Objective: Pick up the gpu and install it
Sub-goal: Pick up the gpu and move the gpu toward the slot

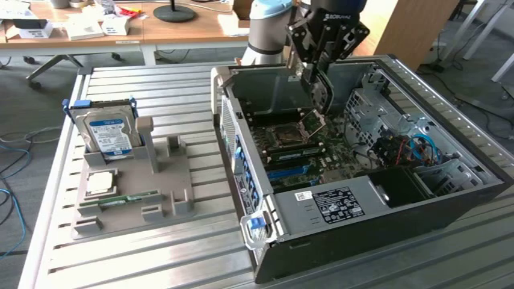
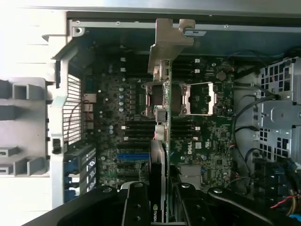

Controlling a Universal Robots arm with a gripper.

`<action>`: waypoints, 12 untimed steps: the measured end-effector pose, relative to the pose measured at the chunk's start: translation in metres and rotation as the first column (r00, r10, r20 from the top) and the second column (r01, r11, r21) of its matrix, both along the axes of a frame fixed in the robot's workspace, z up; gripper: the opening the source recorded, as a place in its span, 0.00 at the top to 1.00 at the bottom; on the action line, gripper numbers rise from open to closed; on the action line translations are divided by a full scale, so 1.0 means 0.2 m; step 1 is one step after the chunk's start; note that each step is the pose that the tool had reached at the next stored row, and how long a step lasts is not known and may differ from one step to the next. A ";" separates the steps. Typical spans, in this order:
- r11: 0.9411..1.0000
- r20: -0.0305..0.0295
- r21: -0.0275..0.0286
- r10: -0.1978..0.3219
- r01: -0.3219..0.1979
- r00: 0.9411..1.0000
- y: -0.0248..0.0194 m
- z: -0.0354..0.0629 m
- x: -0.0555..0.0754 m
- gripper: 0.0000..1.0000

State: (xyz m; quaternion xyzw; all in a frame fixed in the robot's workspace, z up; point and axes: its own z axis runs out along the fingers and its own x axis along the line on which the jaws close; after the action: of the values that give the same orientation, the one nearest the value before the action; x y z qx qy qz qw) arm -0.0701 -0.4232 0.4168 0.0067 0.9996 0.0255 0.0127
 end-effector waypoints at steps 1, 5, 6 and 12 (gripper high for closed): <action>1.000 0.000 0.001 0.000 0.000 1.000 0.000 0.000 0.02 0.73; 1.000 0.000 0.001 0.000 0.000 1.000 0.000 0.000 0.11 0.73; 1.000 0.000 0.001 0.000 0.000 1.000 0.000 0.000 0.13 0.73; 1.000 0.000 0.002 0.000 0.000 1.000 0.000 0.000 0.26 0.73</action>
State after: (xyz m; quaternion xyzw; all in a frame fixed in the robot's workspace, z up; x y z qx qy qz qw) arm -0.0183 -0.4232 0.4168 0.0068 0.9995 0.0264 0.0127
